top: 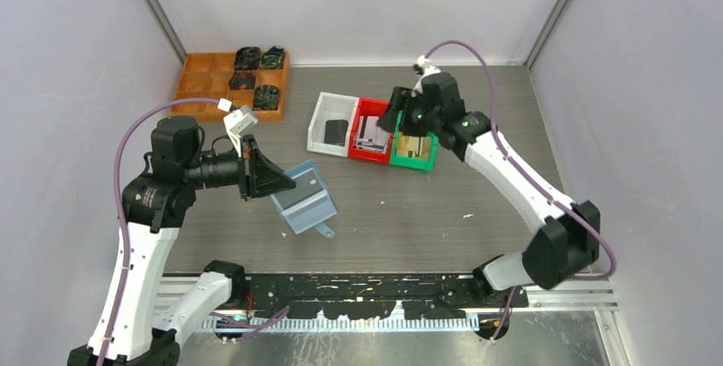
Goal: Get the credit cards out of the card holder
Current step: Place the credit card in the storage box, then remove the credit card from the card holder.
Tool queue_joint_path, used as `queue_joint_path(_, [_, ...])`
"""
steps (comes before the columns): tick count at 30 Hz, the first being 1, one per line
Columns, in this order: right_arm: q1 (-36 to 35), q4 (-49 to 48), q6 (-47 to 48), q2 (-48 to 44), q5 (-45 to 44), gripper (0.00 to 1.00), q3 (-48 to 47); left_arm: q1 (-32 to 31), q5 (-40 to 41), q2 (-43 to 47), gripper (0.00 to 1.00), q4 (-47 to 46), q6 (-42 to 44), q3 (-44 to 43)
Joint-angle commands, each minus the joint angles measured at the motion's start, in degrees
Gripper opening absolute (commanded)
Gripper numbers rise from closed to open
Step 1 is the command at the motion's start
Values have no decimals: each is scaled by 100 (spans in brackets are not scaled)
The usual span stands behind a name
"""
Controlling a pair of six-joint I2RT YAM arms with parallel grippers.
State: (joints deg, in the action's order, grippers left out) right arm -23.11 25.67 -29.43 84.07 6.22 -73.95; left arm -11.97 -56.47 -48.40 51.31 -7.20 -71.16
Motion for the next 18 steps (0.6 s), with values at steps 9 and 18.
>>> queue_joint_path(9, [-1407,-2053,-821,-1732,2528,79,1212,-3,-424,129,0,6,621,-285])
queue_joint_path(18, [-2261,-3529,-1655,-2066,3117,80,1942,-3,-736,165,0,-156,523,-344])
